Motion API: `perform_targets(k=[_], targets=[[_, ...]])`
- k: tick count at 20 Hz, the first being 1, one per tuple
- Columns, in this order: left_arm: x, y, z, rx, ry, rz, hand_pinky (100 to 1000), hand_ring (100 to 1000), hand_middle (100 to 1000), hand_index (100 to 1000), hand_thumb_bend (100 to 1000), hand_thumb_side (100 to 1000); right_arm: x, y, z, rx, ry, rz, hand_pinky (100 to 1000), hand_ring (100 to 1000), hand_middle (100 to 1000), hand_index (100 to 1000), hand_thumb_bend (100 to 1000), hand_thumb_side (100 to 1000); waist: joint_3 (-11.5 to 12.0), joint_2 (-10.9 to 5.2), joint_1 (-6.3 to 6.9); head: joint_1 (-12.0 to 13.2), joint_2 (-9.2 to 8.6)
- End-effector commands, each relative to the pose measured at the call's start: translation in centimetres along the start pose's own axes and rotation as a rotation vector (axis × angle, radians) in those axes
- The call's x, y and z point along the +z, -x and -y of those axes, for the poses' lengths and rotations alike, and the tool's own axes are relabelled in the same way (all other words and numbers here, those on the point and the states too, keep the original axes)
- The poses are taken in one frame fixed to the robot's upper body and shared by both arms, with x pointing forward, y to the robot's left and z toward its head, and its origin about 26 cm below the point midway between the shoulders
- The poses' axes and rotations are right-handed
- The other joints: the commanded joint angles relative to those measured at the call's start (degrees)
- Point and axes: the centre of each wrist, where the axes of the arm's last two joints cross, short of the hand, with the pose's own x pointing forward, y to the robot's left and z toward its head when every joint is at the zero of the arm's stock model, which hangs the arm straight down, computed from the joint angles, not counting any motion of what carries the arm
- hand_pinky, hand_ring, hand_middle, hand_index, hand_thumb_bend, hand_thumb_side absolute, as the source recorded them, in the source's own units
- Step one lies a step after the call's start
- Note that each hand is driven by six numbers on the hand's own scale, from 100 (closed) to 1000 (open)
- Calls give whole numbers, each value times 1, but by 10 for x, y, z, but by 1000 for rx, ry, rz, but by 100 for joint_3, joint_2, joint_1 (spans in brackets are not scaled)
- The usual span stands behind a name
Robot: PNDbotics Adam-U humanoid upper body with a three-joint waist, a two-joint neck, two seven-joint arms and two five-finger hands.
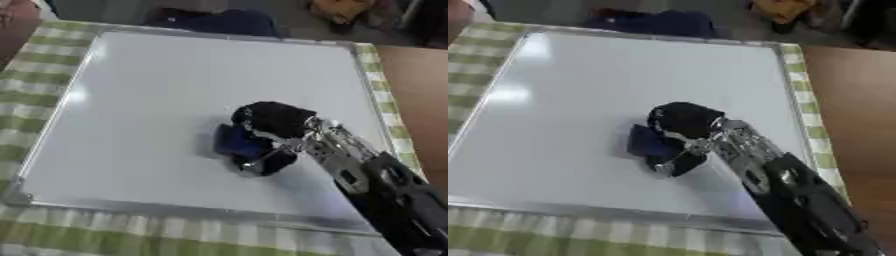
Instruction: Wipe the whiteboard clean with a brush.
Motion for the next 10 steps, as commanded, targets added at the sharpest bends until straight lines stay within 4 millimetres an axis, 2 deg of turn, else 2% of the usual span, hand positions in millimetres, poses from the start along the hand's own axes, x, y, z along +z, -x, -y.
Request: perform_targets(k=[1, 10], targets=[[-5, -7, 1, -4, 15, 25, 529, 549, 534, 407, 138, 1000, 7, 4, 14, 20, 33, -7, 782, 825, 485, 100, 100, 381, -3, -96, 32, 6, -50], [-4, -7, 1, -7, 13, 23, 529, 549, 534, 406, 139, 1000, 19, 9, 25, 27, 62, -25, 779, 820, 473, 100, 100, 369, -33, -103, 20, 43, -51]])
